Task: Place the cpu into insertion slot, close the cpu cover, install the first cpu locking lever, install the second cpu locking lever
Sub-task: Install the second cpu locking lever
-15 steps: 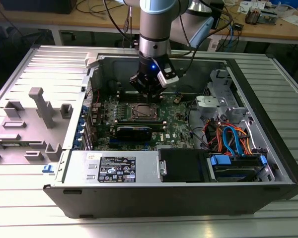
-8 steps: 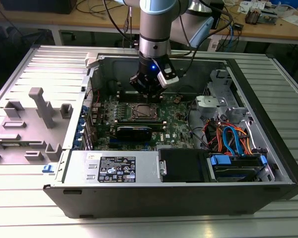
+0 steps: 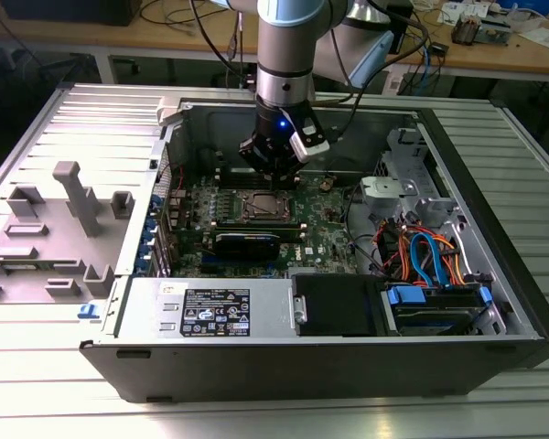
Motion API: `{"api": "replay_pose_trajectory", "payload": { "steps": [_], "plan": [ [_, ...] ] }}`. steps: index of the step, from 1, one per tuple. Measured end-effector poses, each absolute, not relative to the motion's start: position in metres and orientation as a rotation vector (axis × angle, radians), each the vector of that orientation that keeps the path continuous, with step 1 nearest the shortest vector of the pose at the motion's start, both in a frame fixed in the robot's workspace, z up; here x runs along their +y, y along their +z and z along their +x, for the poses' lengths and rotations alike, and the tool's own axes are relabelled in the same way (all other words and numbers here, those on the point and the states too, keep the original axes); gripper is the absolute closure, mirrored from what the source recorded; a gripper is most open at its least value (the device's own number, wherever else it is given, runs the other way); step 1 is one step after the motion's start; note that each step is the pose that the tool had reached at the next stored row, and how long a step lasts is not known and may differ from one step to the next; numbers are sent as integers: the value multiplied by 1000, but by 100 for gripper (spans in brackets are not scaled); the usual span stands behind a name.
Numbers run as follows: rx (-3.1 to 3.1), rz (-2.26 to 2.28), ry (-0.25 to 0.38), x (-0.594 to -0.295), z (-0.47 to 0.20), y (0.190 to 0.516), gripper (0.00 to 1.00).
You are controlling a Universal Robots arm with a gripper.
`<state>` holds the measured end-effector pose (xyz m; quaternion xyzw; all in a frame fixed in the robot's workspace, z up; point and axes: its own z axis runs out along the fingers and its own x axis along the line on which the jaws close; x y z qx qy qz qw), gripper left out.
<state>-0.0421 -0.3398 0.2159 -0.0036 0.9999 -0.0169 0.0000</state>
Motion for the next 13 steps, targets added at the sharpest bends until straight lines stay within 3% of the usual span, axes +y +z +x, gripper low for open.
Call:
{"api": "replay_pose_trajectory", "payload": {
  "steps": [13],
  "plan": [
    [3141,-11,-57,-358,-42,222,89]
  ]
}}
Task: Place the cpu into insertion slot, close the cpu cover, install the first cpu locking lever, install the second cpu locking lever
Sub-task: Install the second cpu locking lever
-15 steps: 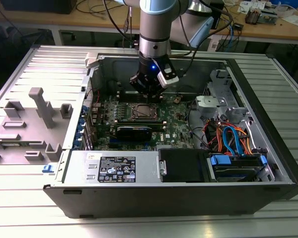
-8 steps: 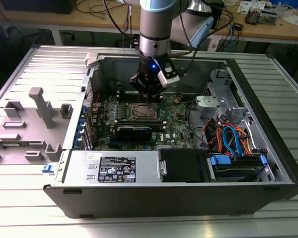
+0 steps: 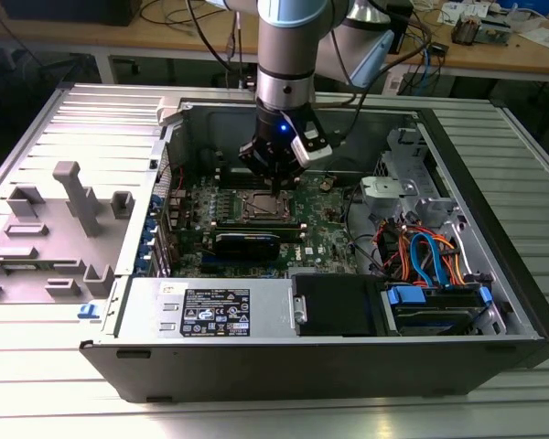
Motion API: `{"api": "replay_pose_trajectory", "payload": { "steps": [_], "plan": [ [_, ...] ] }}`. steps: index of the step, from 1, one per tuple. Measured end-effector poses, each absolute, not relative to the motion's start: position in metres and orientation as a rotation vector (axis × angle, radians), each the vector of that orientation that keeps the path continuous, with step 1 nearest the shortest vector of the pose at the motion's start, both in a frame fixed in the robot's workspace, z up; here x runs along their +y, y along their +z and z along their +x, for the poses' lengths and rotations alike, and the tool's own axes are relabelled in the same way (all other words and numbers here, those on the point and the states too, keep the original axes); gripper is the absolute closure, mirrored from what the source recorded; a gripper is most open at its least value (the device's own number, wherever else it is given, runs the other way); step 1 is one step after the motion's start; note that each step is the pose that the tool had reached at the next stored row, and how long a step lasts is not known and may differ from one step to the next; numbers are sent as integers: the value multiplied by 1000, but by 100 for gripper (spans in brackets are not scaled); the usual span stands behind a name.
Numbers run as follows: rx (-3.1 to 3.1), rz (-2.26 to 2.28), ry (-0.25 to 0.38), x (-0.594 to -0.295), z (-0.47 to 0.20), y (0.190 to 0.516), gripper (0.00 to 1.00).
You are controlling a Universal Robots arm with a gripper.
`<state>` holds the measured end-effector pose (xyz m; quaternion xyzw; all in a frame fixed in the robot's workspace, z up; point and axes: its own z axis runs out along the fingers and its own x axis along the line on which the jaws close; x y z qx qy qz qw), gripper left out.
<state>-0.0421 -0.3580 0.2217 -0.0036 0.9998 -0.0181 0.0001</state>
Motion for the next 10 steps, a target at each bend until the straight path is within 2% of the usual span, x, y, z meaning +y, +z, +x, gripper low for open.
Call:
{"api": "replay_pose_trajectory", "payload": {
  "steps": [10],
  "plan": [
    [3141,-11,-57,-359,-42,222,89]
  ]
}}
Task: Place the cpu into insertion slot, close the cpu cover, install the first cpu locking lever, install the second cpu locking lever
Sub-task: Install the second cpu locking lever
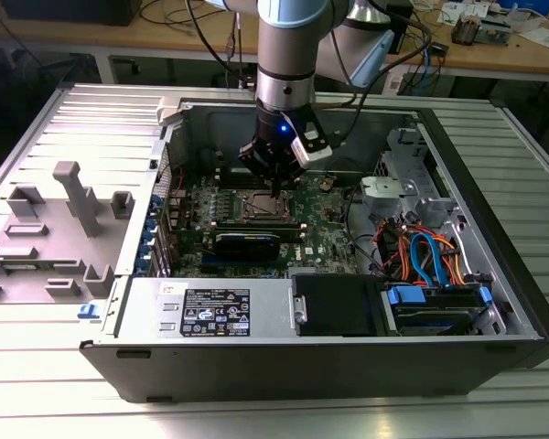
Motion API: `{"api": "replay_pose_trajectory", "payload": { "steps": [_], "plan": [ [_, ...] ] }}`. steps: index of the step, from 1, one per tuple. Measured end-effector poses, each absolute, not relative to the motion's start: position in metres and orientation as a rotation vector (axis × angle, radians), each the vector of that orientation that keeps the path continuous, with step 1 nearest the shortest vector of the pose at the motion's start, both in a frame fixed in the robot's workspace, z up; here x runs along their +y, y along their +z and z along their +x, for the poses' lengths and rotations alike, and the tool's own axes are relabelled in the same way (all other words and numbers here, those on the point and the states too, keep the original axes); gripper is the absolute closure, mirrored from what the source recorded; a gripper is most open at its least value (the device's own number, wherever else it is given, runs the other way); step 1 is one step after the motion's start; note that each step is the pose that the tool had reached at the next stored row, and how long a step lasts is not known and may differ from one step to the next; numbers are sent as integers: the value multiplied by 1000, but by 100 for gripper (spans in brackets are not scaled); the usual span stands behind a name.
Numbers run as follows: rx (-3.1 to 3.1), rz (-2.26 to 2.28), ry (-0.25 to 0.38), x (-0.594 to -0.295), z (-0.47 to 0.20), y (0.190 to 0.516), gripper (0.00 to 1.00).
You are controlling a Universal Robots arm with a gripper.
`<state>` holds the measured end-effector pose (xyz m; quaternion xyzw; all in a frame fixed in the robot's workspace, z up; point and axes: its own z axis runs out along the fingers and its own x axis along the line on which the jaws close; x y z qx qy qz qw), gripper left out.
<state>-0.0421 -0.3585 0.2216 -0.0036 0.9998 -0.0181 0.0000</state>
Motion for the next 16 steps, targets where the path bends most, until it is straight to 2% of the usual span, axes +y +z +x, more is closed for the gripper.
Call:
{"api": "replay_pose_trajectory", "payload": {
  "steps": [16],
  "plan": [
    [3142,-12,-58,-359,-36,228,89]
  ]
}}
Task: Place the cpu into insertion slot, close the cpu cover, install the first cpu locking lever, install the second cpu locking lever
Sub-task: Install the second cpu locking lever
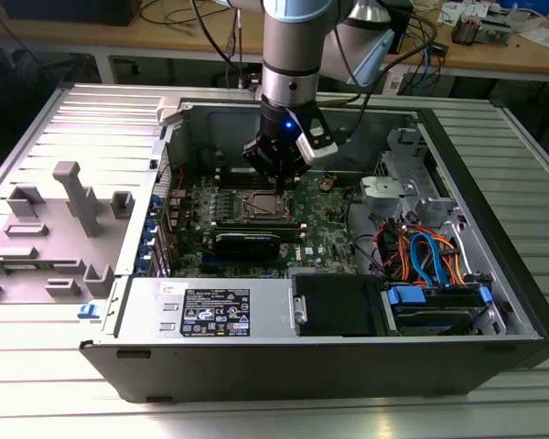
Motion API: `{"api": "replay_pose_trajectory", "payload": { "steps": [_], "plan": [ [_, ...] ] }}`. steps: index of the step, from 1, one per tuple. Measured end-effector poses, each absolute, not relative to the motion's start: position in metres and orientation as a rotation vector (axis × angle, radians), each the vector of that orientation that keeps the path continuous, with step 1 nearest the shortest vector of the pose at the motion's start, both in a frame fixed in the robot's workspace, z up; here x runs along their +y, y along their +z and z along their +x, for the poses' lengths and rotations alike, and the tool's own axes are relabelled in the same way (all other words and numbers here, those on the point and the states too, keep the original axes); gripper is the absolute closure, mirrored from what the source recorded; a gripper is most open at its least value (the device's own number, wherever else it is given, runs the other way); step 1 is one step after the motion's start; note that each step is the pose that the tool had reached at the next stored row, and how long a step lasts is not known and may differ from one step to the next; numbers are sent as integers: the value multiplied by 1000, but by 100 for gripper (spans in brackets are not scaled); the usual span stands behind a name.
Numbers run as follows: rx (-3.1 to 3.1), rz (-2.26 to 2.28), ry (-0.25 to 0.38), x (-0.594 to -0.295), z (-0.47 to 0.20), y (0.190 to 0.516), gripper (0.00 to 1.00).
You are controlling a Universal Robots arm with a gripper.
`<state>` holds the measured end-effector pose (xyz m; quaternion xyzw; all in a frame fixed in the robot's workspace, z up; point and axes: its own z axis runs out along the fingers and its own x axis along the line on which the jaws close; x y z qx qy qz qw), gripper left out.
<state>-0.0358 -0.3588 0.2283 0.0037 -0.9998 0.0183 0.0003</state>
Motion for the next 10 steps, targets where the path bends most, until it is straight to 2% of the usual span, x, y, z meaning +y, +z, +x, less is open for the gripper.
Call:
{"api": "replay_pose_trajectory", "payload": {
  "steps": [10],
  "plan": [
    [-3140,11,58,-372,-36,232,89]
  ]
}}
